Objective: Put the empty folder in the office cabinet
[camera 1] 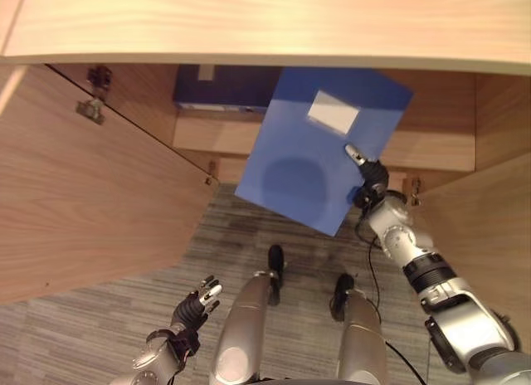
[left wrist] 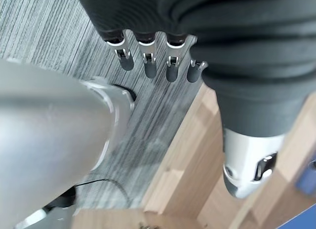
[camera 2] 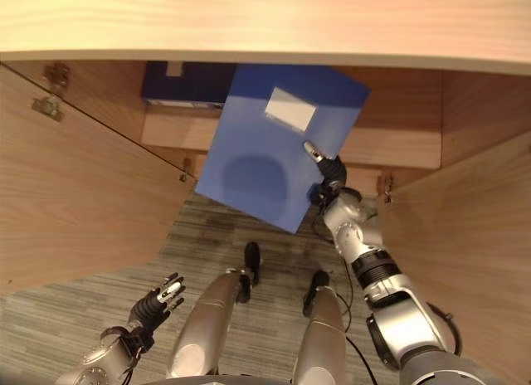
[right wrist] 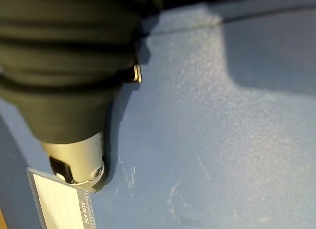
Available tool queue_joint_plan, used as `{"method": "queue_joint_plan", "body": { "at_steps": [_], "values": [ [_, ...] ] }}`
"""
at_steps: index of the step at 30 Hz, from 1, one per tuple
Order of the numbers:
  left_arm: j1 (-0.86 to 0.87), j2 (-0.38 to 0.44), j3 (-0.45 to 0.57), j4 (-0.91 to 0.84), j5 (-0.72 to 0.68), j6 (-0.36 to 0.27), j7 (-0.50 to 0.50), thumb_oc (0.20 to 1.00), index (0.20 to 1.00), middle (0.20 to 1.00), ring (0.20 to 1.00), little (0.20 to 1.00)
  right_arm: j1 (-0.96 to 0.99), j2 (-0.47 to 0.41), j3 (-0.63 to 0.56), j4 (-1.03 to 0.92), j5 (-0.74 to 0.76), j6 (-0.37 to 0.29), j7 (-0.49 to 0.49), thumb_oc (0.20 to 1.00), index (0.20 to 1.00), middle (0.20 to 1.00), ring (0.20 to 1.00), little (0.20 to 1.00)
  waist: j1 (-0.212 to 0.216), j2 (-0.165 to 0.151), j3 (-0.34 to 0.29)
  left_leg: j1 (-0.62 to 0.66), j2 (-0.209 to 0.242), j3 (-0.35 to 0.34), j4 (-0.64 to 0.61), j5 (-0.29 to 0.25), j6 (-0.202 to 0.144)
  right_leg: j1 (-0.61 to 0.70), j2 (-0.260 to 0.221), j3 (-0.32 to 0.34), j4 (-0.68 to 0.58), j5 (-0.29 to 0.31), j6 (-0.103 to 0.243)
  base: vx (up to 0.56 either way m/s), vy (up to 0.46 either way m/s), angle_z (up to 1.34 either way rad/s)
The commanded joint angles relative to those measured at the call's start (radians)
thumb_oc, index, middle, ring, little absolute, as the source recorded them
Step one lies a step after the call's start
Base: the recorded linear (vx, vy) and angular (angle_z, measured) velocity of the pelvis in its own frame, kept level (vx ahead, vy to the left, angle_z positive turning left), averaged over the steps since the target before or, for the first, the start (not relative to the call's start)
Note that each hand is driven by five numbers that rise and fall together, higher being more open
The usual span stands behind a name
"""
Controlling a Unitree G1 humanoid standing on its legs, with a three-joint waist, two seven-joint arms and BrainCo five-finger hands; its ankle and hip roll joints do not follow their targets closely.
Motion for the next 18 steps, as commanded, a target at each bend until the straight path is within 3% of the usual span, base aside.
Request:
{"method": "queue_joint_plan", "body": {
  "at_steps": [1,7,11,16,18],
  "values": [
    [0.055,0.038,-0.027,-0.070,-0.025,-0.031,-0.014,1.000,1.000,1.000,1.000,1.000,-0.090,-0.043,-0.022,-0.032,0.072,-0.095,0.000,0.200,0.200,0.200,0.200,0.200,0.011,-0.004,-0.080,-0.077,0.048,-0.061,0.107,-0.088,-0.002,0.007,0.023,-0.032,-0.080,0.054,-0.020,-0.03,0.031,-0.04],
    [0.023,0.067,-0.039,-0.094,-0.056,-0.032,-0.007,1.000,1.000,1.000,1.000,1.000,-0.303,-0.090,-0.078,0.143,0.198,-0.139,-0.027,0.200,0.200,0.200,0.200,0.200,0.023,0.004,-0.093,-0.198,0.048,-0.062,0.231,-0.137,0.006,-0.129,0.014,-0.013,0.048,0.007,-0.041,-0.01,0.013,-0.05],
    [0.001,0.061,-0.046,-0.070,-0.056,-0.023,0.012,1.000,1.000,1.000,1.000,1.000,-0.484,-0.093,-0.181,0.353,0.385,-0.188,-0.028,0.200,0.200,0.200,0.200,0.200,0.044,0.009,-0.122,-0.246,0.036,-0.061,0.279,-0.170,0.013,-0.188,0.006,-0.001,0.106,-0.020,-0.048,0.00,0.000,0.00],
    [-0.047,0.043,-0.066,-0.036,-0.044,-0.017,0.036,1.000,1.000,1.000,1.000,1.000,-0.564,-0.077,-0.338,0.594,0.556,-0.232,-0.077,0.200,0.200,0.200,0.200,0.200,0.058,0.020,-0.147,-0.253,0.019,-0.066,0.295,-0.190,0.022,-0.198,-0.004,-0.002,0.129,-0.035,-0.044,0.01,0.008,0.06],
    [-0.061,0.047,-0.077,-0.034,-0.042,-0.018,0.043,1.000,1.000,1.000,1.000,1.000,-0.575,-0.077,-0.347,0.663,0.547,-0.207,-0.103,0.200,0.200,0.200,0.200,0.200,0.060,0.022,-0.150,-0.246,0.012,-0.067,0.285,-0.191,0.027,-0.194,-0.007,-0.005,0.123,-0.031,-0.040,0.00,0.024,0.06]
  ]
}}
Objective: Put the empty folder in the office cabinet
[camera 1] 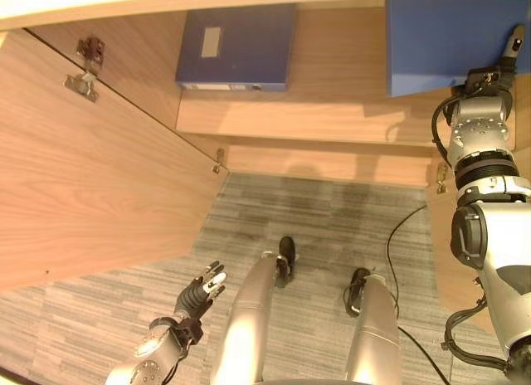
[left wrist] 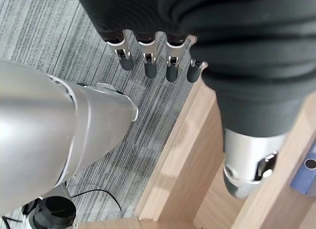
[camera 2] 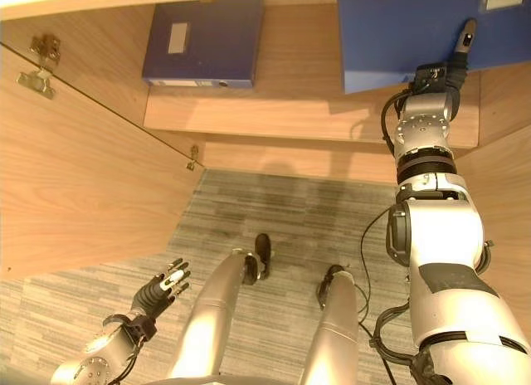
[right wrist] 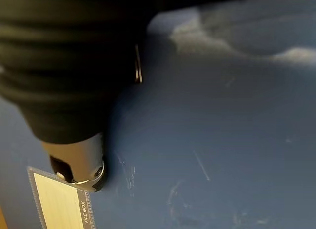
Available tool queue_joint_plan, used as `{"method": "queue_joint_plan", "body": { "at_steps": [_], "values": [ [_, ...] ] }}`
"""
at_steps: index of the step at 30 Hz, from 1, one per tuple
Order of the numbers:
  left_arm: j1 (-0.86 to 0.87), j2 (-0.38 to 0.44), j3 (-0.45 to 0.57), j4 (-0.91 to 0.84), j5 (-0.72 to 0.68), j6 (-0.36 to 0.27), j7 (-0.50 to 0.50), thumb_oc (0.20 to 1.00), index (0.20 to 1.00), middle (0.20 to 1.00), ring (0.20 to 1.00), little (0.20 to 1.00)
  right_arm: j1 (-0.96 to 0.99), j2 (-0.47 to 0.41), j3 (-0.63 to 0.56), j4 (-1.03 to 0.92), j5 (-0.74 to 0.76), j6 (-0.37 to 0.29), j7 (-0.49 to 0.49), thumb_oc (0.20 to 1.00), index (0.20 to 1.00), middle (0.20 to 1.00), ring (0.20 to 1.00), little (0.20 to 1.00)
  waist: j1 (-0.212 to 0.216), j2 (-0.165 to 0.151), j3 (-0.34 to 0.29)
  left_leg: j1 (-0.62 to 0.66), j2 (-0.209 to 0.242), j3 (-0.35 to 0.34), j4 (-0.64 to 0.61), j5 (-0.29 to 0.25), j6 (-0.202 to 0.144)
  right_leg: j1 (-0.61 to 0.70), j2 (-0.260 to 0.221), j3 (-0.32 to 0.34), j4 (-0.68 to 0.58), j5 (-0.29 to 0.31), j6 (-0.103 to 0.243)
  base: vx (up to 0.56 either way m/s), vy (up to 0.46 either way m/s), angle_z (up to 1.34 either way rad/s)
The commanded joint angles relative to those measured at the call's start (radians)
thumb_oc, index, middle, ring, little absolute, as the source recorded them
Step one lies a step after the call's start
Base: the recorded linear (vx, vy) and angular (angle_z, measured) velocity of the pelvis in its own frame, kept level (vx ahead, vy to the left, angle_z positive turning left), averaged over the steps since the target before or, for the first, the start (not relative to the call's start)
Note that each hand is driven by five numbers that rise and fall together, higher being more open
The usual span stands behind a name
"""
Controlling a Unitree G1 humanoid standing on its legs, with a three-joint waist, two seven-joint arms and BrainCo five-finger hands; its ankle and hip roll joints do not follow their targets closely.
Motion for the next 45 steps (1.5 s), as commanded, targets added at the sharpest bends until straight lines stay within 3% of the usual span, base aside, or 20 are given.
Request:
{"method": "queue_joint_plan", "body": {
  "at_steps": [1,2,6,15,28,38,40,45],
  "values": [
    [0.009,0.027,-0.033,-0.021,-0.022,-0.021,0.013,1.000,1.000,1.000,1.000,1.000,-0.003,-0.028,0.023,-0.031,0.030,-0.020,-0.045,0.200,0.200,0.200,0.200,0.200,0.006,-0.014,-0.019,-0.014,0.012,-0.081,0.062,-0.118,0.005,0.043,0.019,-0.054,-0.105,0.041,-0.044,-0.03,0.022,0.11],
    [-0.007,0.039,-0.048,-0.026,-0.026,-0.029,0.026,1.000,1.000,1.000,1.000,1.000,-0.021,0.000,0.026,0.022,0.007,0.010,-0.075,0.200,0.200,0.200,0.200,0.200,0.011,-0.011,-0.020,-0.007,0.007,-0.083,0.052,-0.116,0.007,0.051,0.016,-0.060,-0.112,0.044,-0.041,-0.03,0.016,0.08],
    [-0.006,0.071,-0.055,-0.024,-0.021,-0.045,0.037,1.000,1.000,1.000,1.000,1.000,-0.064,0.009,0.053,0.025,-0.013,0.023,-0.095,0.200,0.200,0.200,0.200,0.200,0.029,-0.011,-0.019,0.002,-0.006,-0.094,0.032,-0.109,0.005,0.073,0.005,-0.078,-0.128,0.049,-0.033,-0.01,-0.001,0.12],
    [0.003,0.103,-0.042,-0.010,-0.005,-0.053,0.035,1.000,1.000,1.000,1.000,1.000,-0.163,-0.082,0.139,-0.007,-0.054,0.022,-0.111,0.200,0.200,0.200,0.200,0.200,0.069,-0.017,-0.028,-0.012,-0.022,-0.113,0.008,-0.090,-0.004,0.077,-0.016,-0.103,-0.136,0.052,-0.022,0.01,-0.004,0.17],
    [0.027,0.129,-0.010,0.002,-0.005,-0.057,0.050,1.000,1.000,1.000,1.000,1.000,-0.251,-0.165,0.180,-0.030,-0.025,-0.024,-0.126,0.200,0.200,0.200,0.200,0.200,0.100,-0.023,-0.047,-0.071,-0.032,-0.136,0.018,-0.090,-0.007,0.036,-0.040,-0.134,-0.120,0.045,-0.012,0.01,0.006,0.07],
    [0.045,0.151,0.016,0.007,-0.017,-0.051,0.062,1.000,1.000,1.000,1.000,1.000,-0.260,-0.169,0.181,-0.044,-0.008,-0.044,-0.133,0.200,0.200,0.200,0.200,0.200,0.105,-0.019,-0.055,-0.099,-0.040,-0.140,0.025,-0.091,-0.002,0.007,-0.055,-0.141,-0.100,0.044,-0.010,0.00,0.006,0.03],
    [0.042,0.159,0.013,0.004,-0.015,-0.047,0.053,1.000,1.000,1.000,1.000,1.000,-0.254,-0.158,0.186,-0.054,0.005,-0.039,-0.115,1.000,1.000,1.000,1.000,1.000,0.105,-0.020,-0.054,-0.099,-0.042,-0.139,0.020,-0.090,-0.002,0.006,-0.056,-0.143,-0.102,0.047,-0.008,-0.01,0.004,0.02],
    [0.039,0.161,0.007,0.012,-0.019,-0.036,0.043,1.000,1.000,1.000,1.000,1.000,-0.245,-0.134,0.195,-0.035,0.005,-0.020,-0.097,1.000,1.000,1.000,1.000,1.000,0.107,-0.020,-0.053,-0.099,-0.042,-0.138,0.019,-0.091,0.001,0.000,-0.059,-0.141,-0.100,0.049,-0.012,0.00,0.004,0.02]
  ]
}}
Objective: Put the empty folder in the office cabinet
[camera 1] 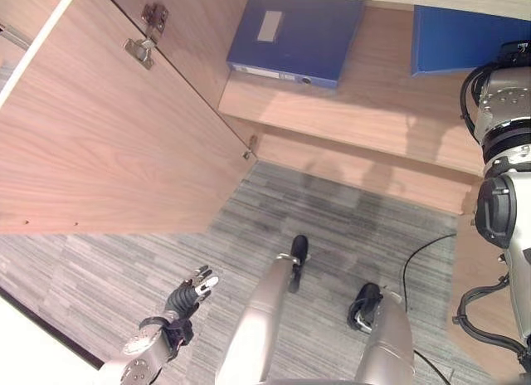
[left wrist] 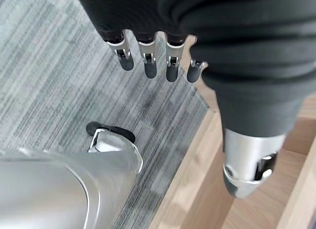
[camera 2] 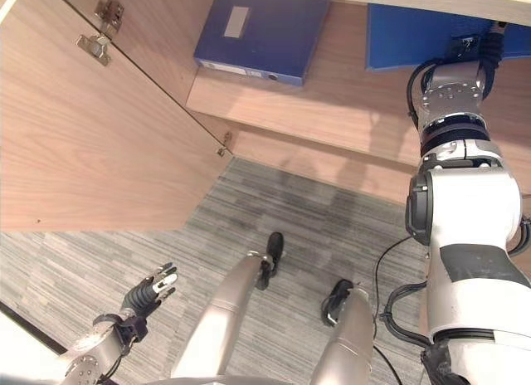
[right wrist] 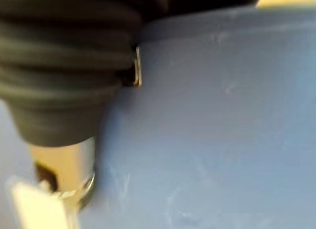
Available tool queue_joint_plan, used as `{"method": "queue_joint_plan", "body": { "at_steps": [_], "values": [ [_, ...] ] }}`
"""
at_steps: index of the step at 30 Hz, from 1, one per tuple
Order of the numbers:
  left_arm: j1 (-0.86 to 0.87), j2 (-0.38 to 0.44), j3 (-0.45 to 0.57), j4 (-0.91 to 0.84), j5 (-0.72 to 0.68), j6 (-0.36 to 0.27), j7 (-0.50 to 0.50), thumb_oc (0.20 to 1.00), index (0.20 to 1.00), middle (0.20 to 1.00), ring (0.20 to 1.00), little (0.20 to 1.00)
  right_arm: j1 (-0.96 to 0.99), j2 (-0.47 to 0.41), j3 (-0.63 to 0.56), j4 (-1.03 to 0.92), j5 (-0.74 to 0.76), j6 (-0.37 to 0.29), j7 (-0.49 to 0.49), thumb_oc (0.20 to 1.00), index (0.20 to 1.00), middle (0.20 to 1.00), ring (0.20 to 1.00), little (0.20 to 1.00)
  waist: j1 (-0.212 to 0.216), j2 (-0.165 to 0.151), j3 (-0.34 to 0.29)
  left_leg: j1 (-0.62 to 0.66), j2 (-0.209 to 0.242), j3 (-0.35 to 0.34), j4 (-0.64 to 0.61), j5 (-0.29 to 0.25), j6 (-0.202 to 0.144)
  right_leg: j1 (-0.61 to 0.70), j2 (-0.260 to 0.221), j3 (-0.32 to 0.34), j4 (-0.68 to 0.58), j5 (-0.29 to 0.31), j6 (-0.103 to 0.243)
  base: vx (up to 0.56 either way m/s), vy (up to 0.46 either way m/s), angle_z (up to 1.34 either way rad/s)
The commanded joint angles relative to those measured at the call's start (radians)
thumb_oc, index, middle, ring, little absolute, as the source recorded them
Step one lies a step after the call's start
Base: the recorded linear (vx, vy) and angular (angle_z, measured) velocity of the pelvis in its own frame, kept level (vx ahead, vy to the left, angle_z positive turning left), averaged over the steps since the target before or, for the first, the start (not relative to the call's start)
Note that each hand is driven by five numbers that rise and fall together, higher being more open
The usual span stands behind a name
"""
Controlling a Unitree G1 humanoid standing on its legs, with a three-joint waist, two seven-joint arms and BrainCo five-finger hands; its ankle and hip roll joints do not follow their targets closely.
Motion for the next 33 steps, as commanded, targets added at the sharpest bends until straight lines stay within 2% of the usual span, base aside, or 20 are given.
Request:
{"method": "queue_joint_plan", "body": {
  "at_steps": [1,12,28,33],
  "values": [
    [0.022,0.051,0.028,0.001,-0.021,-0.010,-0.009,1.000,1.000,1.000,1.000,1.000,-0.048,-0.031,0.041,-0.123,0.002,-0.014,0.062,1.000,1.000,1.000,1.000,1.000,0.013,-0.021,-0.031,-0.018,0.015,-0.012,0.068,-0.149,0.034,0.016,-0.006,-0.003,-0.112,0.083,0.000,0.00,0.000,0.00],
    [0.003,0.041,0.026,0.011,-0.024,-0.008,0.000,1.000,1.000,1.000,1.000,1.000,-0.007,0.049,0.018,-0.056,-0.038,0.045,0.055,1.000,1.000,1.000,1.000,1.000,0.011,-0.012,-0.019,-0.017,0.014,-0.002,0.066,-0.150,0.039,0.011,-0.006,-0.002,-0.115,0.087,-0.002,0.00,0.000,0.00],
    [-0.006,0.034,0.018,0.017,-0.025,-0.012,0.010,1.000,1.000,1.000,1.000,1.000,0.055,0.138,-0.027,-0.049,-0.051,0.049,0.054,1.000,1.000,1.000,1.000,1.000,0.004,-0.006,-0.008,-0.015,0.013,0.004,0.060,-0.149,0.041,0.008,-0.005,0.003,-0.118,0.093,-0.002,0.00,0.000,0.00],
    [-0.009,0.033,0.019,0.022,-0.024,-0.018,0.017,1.000,1.000,1.000,1.000,1.000,0.069,0.133,-0.033,-0.037,-0.058,0.056,0.047,1.000,1.000,1.000,1.000,1.000,0.000,-0.004,-0.007,-0.015,0.014,0.002,0.054,-0.147,0.042,0.005,-0.009,-0.001,-0.121,0.097,0.000,0.00,0.000,0.00]
  ]
}}
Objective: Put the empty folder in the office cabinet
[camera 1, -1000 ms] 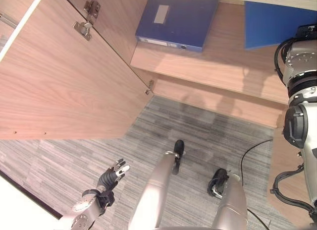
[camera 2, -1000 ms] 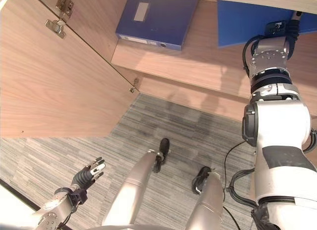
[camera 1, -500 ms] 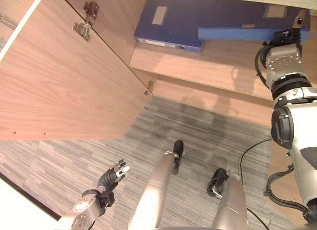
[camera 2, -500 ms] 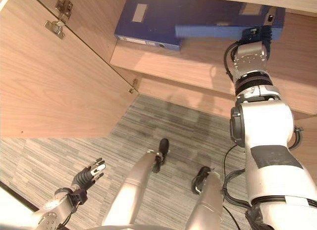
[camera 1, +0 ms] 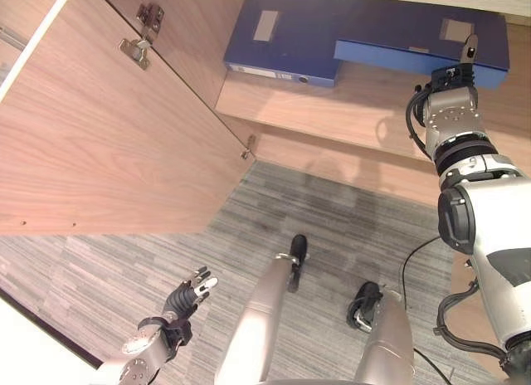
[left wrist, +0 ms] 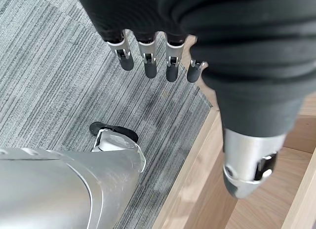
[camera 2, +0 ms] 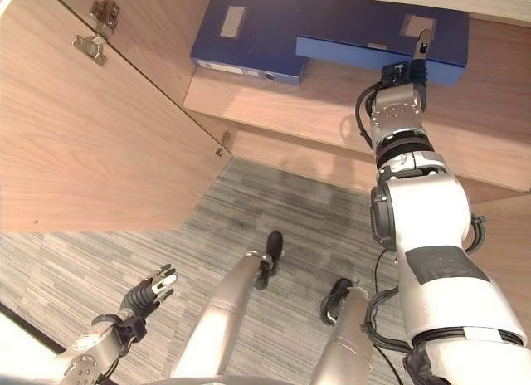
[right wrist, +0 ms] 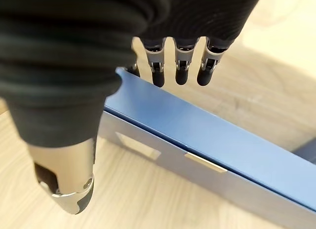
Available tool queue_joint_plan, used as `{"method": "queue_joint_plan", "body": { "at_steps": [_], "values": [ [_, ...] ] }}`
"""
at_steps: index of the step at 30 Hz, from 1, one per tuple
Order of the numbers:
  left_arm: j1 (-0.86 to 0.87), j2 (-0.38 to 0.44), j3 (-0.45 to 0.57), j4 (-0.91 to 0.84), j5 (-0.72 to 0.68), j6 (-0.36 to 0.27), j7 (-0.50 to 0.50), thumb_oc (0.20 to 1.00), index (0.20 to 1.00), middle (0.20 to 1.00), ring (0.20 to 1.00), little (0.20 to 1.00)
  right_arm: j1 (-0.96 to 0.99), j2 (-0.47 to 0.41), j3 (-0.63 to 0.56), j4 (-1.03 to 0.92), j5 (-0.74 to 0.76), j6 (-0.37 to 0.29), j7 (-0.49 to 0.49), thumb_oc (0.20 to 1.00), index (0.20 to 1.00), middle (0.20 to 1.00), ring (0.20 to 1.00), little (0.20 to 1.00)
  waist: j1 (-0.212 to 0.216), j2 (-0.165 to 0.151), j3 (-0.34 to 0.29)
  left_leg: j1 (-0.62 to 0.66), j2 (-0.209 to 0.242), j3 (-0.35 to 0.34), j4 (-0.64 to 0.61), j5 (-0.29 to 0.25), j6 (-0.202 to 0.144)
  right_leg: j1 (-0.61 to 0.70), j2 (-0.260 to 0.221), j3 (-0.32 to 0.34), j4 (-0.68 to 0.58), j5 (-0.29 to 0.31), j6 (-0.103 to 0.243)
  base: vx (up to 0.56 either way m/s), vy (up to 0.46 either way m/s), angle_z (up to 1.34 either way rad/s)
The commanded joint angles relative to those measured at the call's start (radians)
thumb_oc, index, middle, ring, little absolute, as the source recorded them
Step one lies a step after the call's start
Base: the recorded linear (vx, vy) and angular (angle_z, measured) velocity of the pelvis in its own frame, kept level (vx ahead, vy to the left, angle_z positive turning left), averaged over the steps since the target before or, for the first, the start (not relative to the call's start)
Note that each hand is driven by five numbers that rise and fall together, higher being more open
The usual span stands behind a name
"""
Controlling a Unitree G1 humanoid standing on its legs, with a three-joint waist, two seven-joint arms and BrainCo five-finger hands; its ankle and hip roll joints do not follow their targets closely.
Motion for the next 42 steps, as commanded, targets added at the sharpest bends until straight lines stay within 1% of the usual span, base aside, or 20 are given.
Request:
{"method": "queue_joint_plan", "body": {
  "at_steps": [1,4,6,7,8,9,10,11,15,18,20,23,29,30,35,39,42],
  "values": [
    [-0.005,0.033,0.020,0.018,-0.024,-0.030,0.011,1.000,1.000,1.000,1.000,1.000,0.013,-0.033,-0.019,-0.053,-0.054,-0.012,0.028,1.000,1.000,1.000,1.000,1.000,0.010,-0.006,-0.006,-0.016,0.013,0.002,0.055,-0.148,0.045,0.012,-0.009,-0.002,-0.133,0.106,0.015,0.00,0.000,0.00],
    [-0.005,0.033,0.025,0.023,-0.021,-0.030,0.016,1.000,1.000,1.000,1.000,1.000,0.016,-0.062,-0.015,-0.044,-0.064,0.000,0.024,1.000,1.000,1.000,1.000,1.000,0.005,-0.010,-0.006,-0.016,0.011,0.002,0.046,-0.147,0.043,0.014,-0.011,-0.006,-0.138,0.108,0.017,0.00,0.000,0.00],
    [-0.002,0.053,0.035,0.024,-0.016,-0.030,0.010,1.000,1.000,1.000,1.000,1.000,0.008,-0.093,0.066,0.007,-0.174,0.091,0.021,1.000,1.000,1.000,1.000,1.000,0.005,-0.018,-0.008,-0.017,0.014,0.001,0.045,-0.145,0.044,0.011,-0.013,-0.009,-0.137,0.111,0.014,0.00,0.000,0.00],
    [-0.002,0.063,0.036,0.022,-0.013,-0.031,0.005,1.000,1.000,1.000,1.000,1.000,0.001,-0.101,0.116,0.025,-0.240,0.143,0.037,1.000,1.000,1.000,1.000,1.000,0.003,-0.022,-0.007,-0.018,0.015,0.002,0.044,-0.144,0.044,0.009,-0.012,-0.010,-0.137,0.113,0.012,0.00,0.000,0.00],
    [-0.002,0.060,0.036,0.021,-0.013,-0.031,0.005,1.000,1.000,1.000,1.000,1.000,-0.005,-0.104,0.119,0.031,-0.245,0.149,0.041,1.000,1.000,1.000,1.000,1.000,0.003,-0.020,-0.007,-0.018,0.016,0.003,0.044,-0.144,0.044,0.008,-0.012,-0.009,-0.137,0.113,0.012,0.00,0.000,0.00],
    [0.004,0.080,0.040,0.009,-0.007,-0.029,-0.005,1.000,1.000,1.000,1.000,1.000,-0.015,-0.118,0.202,0.038,-0.359,0.217,0.076,1.000,1.000,1.000,1.000,1.000,-0.002,-0.028,-0.006,-0.020,0.019,0.005,0.045,-0.142,0.045,0.005,-0.011,-0.012,-0.138,0.116,0.008,0.00,0.000,0.00],
    [0.005,0.078,0.041,0.007,-0.007,-0.029,-0.005,1.000,1.000,1.000,1.000,1.000,-0.020,-0.120,0.205,0.042,-0.363,0.221,0.080,1.000,1.000,1.000,1.000,1.000,-0.003,-0.026,-0.006,-0.021,0.019,0.006,0.045,-0.142,0.045,0.004,-0.011,-0.011,-0.137,0.116,0.008,0.00,0.000,0.00],
    [0.016,0.099,0.050,-0.007,-0.002,-0.023,-0.017,1.000,1.000,1.000,1.000,1.000,-0.034,-0.141,0.286,0.055,-0.472,0.269,0.125,1.000,1.000,1.000,1.000,1.000,-0.008,-0.033,-0.007,-0.022,0.021,0.006,0.043,-0.140,0.046,0.000,-0.010,-0.012,-0.136,0.118,0.005,0.00,0.000,0.00],
    [0.046,0.133,0.068,-0.018,0.013,-0.005,-0.045,1.000,1.000,1.000,1.000,1.000,-0.065,-0.172,0.429,0.077,-0.664,0.337,0.218,1.000,1.000,1.000,1.000,1.000,-0.007,-0.041,-0.009,-0.022,0.022,0.004,0.035,-0.133,0.048,0.000,-0.008,-0.019,-0.141,0.123,0.001,0.00,0.000,0.00],
    [0.052,0.167,0.079,-0.031,0.031,-0.001,-0.069,1.000,1.000,1.000,1.000,1.000,-0.096,-0.189,0.570,0.096,-0.887,0.371,0.281,1.000,1.000,1.000,1.000,1.000,-0.002,-0.047,-0.009,-0.019,0.020,0.003,0.024,-0.126,0.052,0.000,-0.010,-0.023,-0.146,0.131,0.001,0.00,0.000,0.00],
    [0.058,0.180,0.083,-0.043,0.047,0.010,-0.089,1.000,1.000,1.000,1.000,1.000,-0.112,-0.195,0.648,0.119,-1.033,0.385,0.325,1.000,1.000,1.000,1.000,1.000,-0.001,-0.048,-0.010,-0.015,0.017,0.002,0.015,-0.121,0.053,0.005,-0.011,-0.029,-0.152,0.133,0.002,0.00,0.000,0.00],
    [0.058,0.196,0.093,-0.065,0.066,0.016,-0.104,1.000,1.000,1.000,1.000,1.000,-0.103,-0.195,0.711,0.121,-1.163,0.395,0.359,1.000,1.000,1.000,1.000,1.000,-0.002,-0.049,-0.013,-0.009,0.016,0.001,0.011,-0.118,0.055,0.006,-0.009,-0.032,-0.152,0.132,0.000,0.00,0.000,0.00],
    [0.058,0.209,0.111,-0.084,0.091,0.025,-0.118,1.000,1.000,1.000,1.000,1.000,-0.094,-0.191,0.739,0.107,-1.228,0.399,0.406,1.000,1.000,1.000,1.000,1.000,0.002,-0.045,-0.016,-0.009,0.012,-0.001,0.008,-0.115,0.056,0.005,-0.009,-0.036,-0.152,0.130,-0.001,0.00,0.000,0.00],
    [0.061,0.202,0.118,-0.084,0.098,0.027,-0.124,1.000,1.000,1.000,1.000,1.000,-0.091,-0.192,0.762,0.115,-1.286,0.398,0.426,1.000,1.000,1.000,1.000,1.000,0.007,-0.043,-0.017,-0.011,0.012,-0.001,0.005,-0.112,0.056,0.004,-0.011,-0.037,-0.153,0.130,0.000,0.00,0.000,0.00],
    [0.067,0.186,0.149,-0.094,0.120,0.032,-0.140,1.000,1.000,1.000,1.000,1.000,-0.063,-0.205,0.840,0.069,-1.433,0.386,0.499,1.000,1.000,1.000,1.000,1.000,0.012,-0.043,-0.014,-0.015,0.011,-0.001,-0.001,-0.105,0.055,0.002,-0.014,-0.040,-0.154,0.133,0.002,0.00,0.000,0.00],
    [0.075,0.173,0.175,-0.104,0.134,0.033,-0.149,1.000,1.000,1.000,1.000,1.000,-0.041,-0.221,0.919,-0.009,-1.503,0.372,0.562,1.000,1.000,1.000,1.000,1.000,0.009,-0.047,-0.011,-0.016,0.012,-0.003,-0.009,-0.099,0.053,-0.001,-0.012,-0.040,-0.160,0.139,0.003,0.00,0.000,0.00],
    [0.078,0.162,0.193,-0.110,0.140,0.032,-0.146,1.000,1.000,1.000,1.000,1.000,-0.032,-0.232,0.985,-0.082,-1.560,0.368,0.602,1.000,1.000,1.000,1.000,1.000,-0.001,-0.052,-0.009,-0.021,0.013,-0.003,-0.013,-0.095,0.050,-0.007,-0.012,-0.040,-0.166,0.144,0.003,0.00,0.000,0.00]
  ]
}}
